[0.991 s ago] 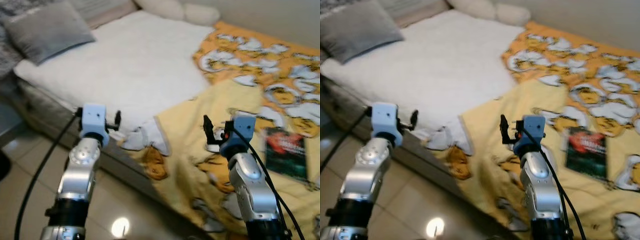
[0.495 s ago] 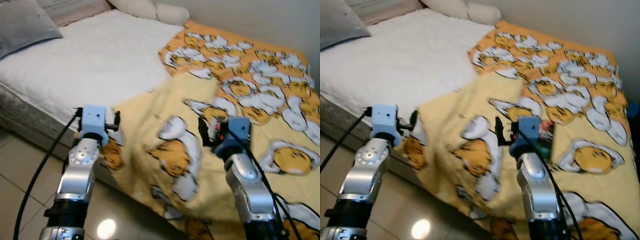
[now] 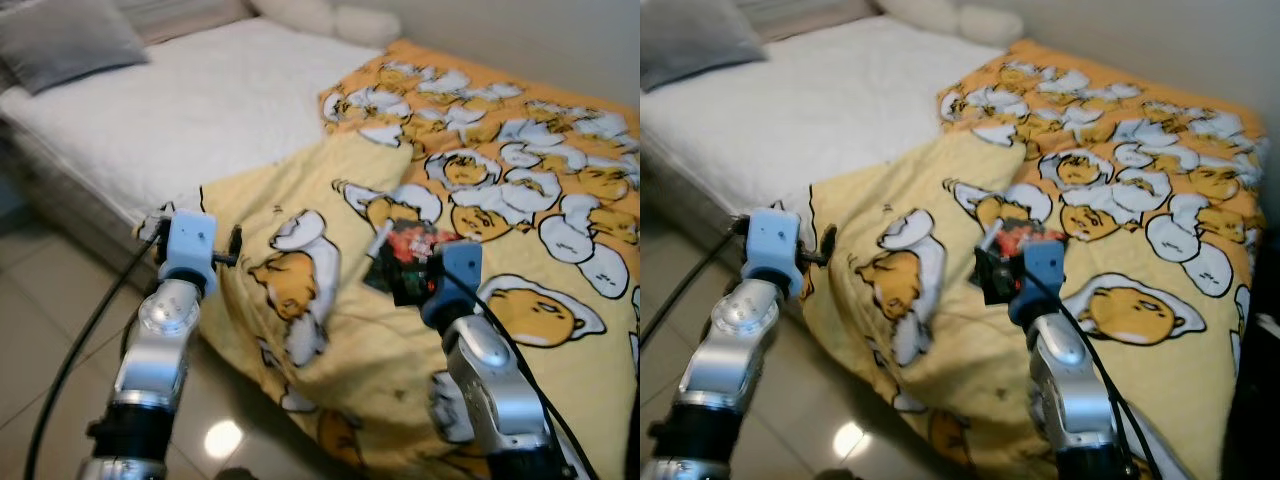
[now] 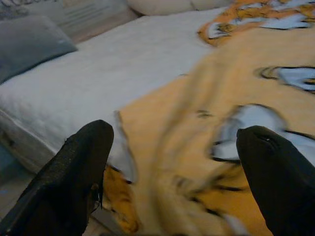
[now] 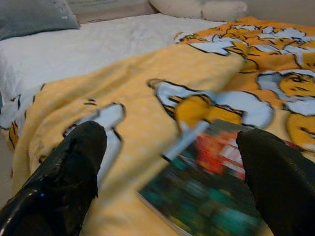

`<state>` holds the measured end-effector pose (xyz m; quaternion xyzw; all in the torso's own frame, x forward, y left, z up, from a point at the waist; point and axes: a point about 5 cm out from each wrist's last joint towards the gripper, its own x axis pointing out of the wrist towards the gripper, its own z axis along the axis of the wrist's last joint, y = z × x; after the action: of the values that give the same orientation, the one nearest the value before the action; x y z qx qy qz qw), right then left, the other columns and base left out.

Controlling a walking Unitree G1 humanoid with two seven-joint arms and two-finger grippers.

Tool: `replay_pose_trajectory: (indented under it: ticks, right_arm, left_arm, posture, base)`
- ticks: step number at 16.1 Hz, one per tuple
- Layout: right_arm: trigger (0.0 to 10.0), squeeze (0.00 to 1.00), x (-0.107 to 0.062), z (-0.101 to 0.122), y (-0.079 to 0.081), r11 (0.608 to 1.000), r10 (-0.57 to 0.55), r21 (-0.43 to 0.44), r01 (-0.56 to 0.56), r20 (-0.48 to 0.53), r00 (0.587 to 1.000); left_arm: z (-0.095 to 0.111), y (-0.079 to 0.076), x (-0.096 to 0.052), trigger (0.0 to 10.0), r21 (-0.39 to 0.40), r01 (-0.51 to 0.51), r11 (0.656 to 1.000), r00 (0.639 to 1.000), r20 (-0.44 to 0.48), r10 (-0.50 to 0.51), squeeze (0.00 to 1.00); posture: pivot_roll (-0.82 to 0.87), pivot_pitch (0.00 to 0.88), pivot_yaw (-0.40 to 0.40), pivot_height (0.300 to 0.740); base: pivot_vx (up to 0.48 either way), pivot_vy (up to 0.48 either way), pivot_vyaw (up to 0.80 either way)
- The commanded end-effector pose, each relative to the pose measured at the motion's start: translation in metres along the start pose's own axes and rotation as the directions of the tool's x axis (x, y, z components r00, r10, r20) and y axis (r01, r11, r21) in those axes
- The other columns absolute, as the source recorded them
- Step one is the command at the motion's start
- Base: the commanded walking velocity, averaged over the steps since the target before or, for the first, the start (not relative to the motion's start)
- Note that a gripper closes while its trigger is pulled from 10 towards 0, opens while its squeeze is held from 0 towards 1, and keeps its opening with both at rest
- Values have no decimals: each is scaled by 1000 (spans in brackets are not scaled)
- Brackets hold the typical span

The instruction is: Clean up the room

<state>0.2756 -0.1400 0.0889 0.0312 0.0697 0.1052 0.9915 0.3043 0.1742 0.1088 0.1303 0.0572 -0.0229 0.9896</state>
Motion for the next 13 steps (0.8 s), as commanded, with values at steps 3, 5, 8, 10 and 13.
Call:
replay_pose_trajectory:
  ticks: [3, 5, 8, 10, 13]
  right_arm:
    - [10000, 1000, -2, -1, 0, 1000, 13, 3, -13, -12, 1000]
    - [10000, 1000, -3, -1, -2, 1000, 7, 8, -7, -14, 1000]
    - [10000, 1000, -3, -1, -2, 1000, 9, 16, -9, -14, 1000]
    - [10000, 1000, -3, -2, -2, 1000, 8, 18, -8, -14, 1000]
    - [10000, 1000, -3, -2, -1, 1000, -7, 13, 7, -18, 1000]
  left_arm:
    - [5, -6, -1, 10000, 47, 55, 997, 998, 41, -57, 1000]
    - [3, -8, -2, 10000, 35, 66, 997, 997, 35, -67, 1000]
    - [3, -11, -3, 10000, 41, 85, 996, 995, 43, -87, 1000]
    - [2, -10, -3, 10000, 34, 82, 996, 995, 47, -83, 1000]
    - [0, -11, -3, 10000, 36, 85, 996, 995, 57, -87, 1000]
  posture:
    - [-12, 0, -36, 740]
    - [-12, 0, -36, 740]
    - [-17, 0, -33, 740]
    - [-18, 0, -30, 740]
    - [-21, 0, -25, 740]
  base:
    - [0, -160, 0]
    - [0, 0, 0]
    - [0, 0, 0]
    - [0, 0, 0]
    - [0, 0, 0]
